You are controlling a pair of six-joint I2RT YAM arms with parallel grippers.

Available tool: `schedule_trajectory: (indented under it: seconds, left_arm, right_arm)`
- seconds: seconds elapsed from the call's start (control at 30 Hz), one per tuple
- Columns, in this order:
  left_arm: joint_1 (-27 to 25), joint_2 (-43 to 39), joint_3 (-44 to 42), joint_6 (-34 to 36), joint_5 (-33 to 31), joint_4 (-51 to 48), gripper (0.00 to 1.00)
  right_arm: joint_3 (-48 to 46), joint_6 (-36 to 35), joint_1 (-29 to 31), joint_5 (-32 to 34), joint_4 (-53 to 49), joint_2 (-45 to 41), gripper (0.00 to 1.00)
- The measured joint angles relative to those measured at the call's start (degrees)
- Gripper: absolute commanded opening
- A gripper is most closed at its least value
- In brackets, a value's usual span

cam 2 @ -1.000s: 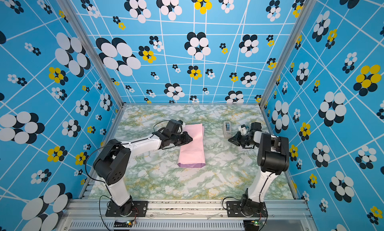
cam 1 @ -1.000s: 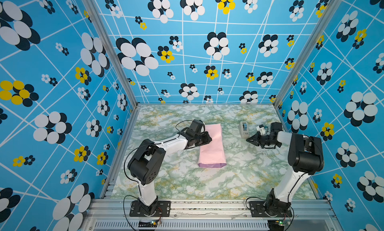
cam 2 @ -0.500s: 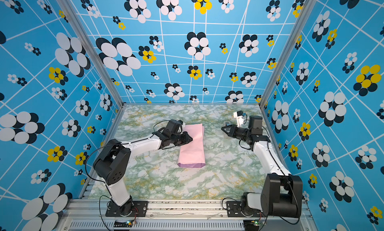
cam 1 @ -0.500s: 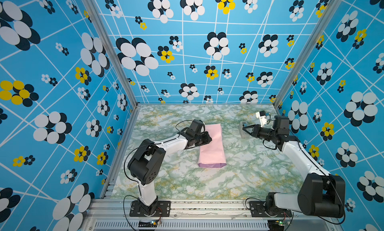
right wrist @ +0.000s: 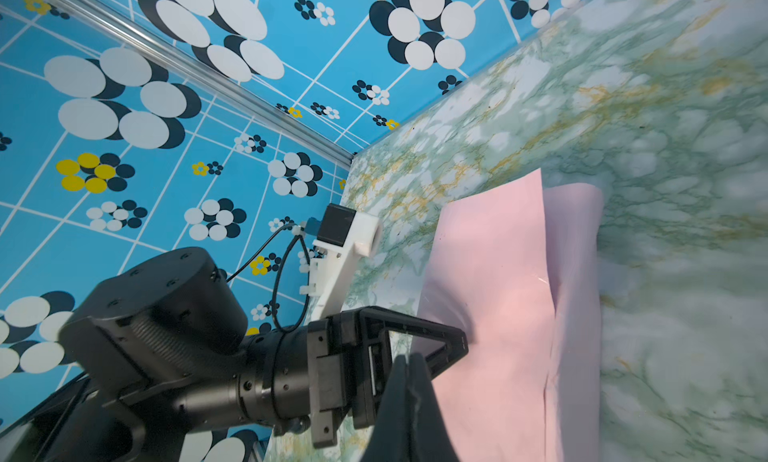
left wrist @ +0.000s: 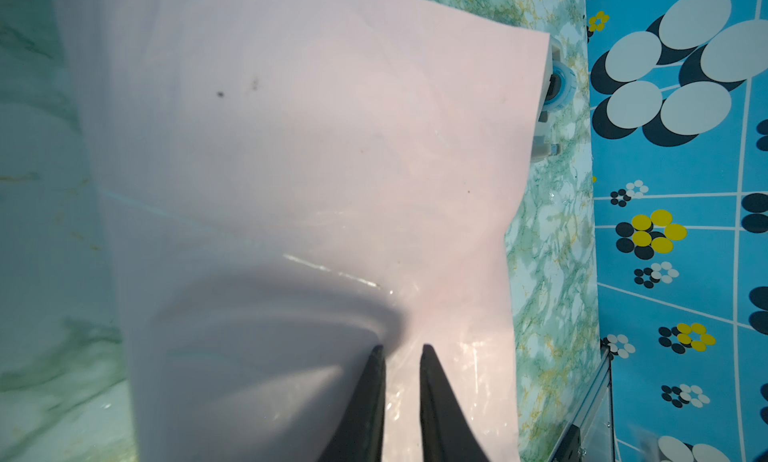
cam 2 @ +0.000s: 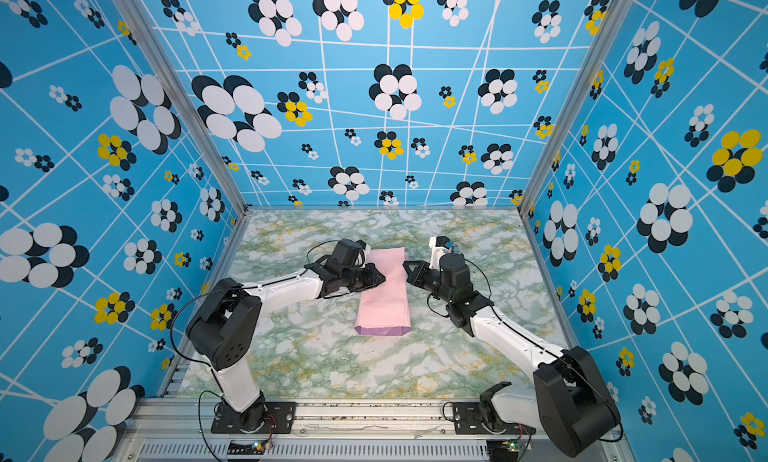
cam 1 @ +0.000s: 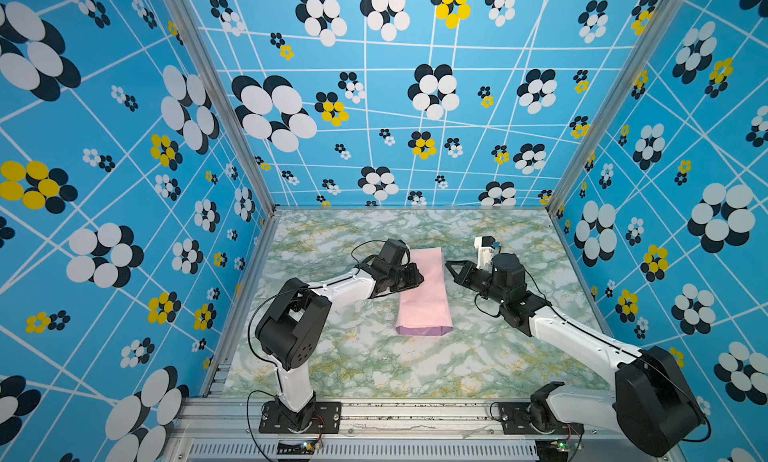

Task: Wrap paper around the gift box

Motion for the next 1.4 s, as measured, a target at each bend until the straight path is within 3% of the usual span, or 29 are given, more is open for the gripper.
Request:
schedule_trajectory:
  seconds: [0.17, 0.4, 1.4]
  left_arm:
    - [0.0, 0.0, 0.0, 0.0, 0.0, 0.0, 0.2]
    - [0.0, 0.0, 0.0, 0.0, 0.0, 0.0, 0.2]
    - [0.0, 0.0, 0.0, 0.0, 0.0, 0.0, 0.2]
  right_arm:
    - [-1.0, 4.1, 4.4, 7.2, 4.4, 3.9, 0.0]
    - [-1.0, 7.6, 7.8, 11.5, 9.0, 8.3, 0.0]
    - [-5.5, 10.4, 7.8, 21.8, 12.2, 11.1, 0.0]
